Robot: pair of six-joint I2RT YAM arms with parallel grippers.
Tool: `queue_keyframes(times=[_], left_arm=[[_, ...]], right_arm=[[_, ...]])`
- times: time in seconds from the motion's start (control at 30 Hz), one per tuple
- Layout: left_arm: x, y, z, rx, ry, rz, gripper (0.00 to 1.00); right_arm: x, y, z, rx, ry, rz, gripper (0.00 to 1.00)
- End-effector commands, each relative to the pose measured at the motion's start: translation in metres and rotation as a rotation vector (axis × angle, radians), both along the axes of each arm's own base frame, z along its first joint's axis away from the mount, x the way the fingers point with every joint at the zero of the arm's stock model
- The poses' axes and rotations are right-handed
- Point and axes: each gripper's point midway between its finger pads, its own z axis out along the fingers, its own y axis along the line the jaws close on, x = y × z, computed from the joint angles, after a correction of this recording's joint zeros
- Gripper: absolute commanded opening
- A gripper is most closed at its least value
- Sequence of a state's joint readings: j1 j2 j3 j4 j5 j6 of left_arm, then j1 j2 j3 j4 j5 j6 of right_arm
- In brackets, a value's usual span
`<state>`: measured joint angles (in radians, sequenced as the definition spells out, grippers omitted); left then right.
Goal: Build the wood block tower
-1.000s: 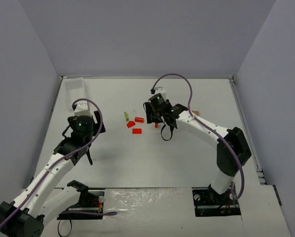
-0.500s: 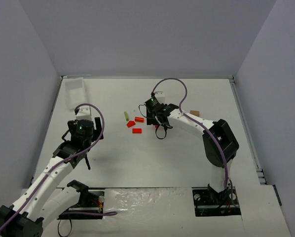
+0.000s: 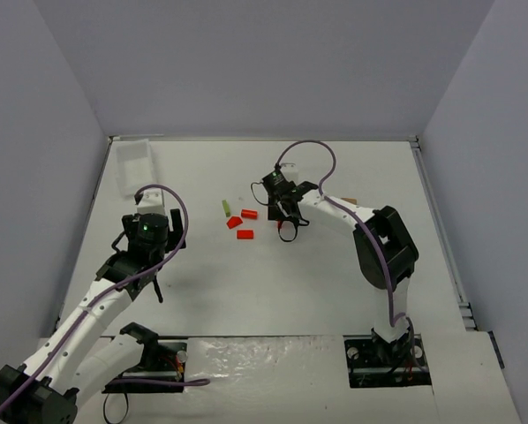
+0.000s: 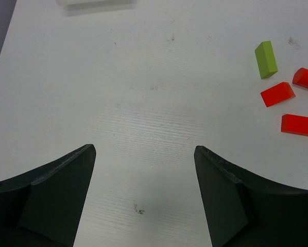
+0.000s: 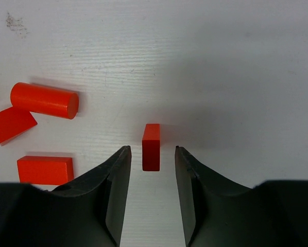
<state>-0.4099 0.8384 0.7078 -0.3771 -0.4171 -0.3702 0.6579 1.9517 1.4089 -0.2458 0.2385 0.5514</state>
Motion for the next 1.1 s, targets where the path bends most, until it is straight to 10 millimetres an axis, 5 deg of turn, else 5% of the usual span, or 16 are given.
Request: queue_keyframes(times=[0.0,0.37,0.53,0.83,0.93,1.07], left_arm=[[0.013,0.0,0.02,-0.009,-0.073,0.012,0.75],[0.013,-0.002,0.019,-0.011,-0.069,0.007,0.75],[0.014,-0.002,0.019,-0.013,-0.069,0.005,0.75],[0.016,-0.005,0.019,-0.021,-0.066,-0.008,0.75],[0.016,-0.003,0.018,-0.017,-0.061,-0.003,0.75],[0.018,-0.001,0.017,-0.017,-0.058,0.004,0.75]], right_arm=[[0.012,0.011,0.014,0.031,-0.037,-0.004,0.33],[0.013,0.007,0.016,0.01,-0.052,-0.01,0.1],[0.024,-0.008,0.06,-0.001,-0.146,-0.016,0.0],[0.055,-0.101,0.097,-0.048,-0.151,-0.131,0.0],[0.06,-0.119,0.098,-0.046,-0.142,-0.157,0.0],[0.069,-0.167,0.089,-0.032,-0.101,-0.231,0.0]])
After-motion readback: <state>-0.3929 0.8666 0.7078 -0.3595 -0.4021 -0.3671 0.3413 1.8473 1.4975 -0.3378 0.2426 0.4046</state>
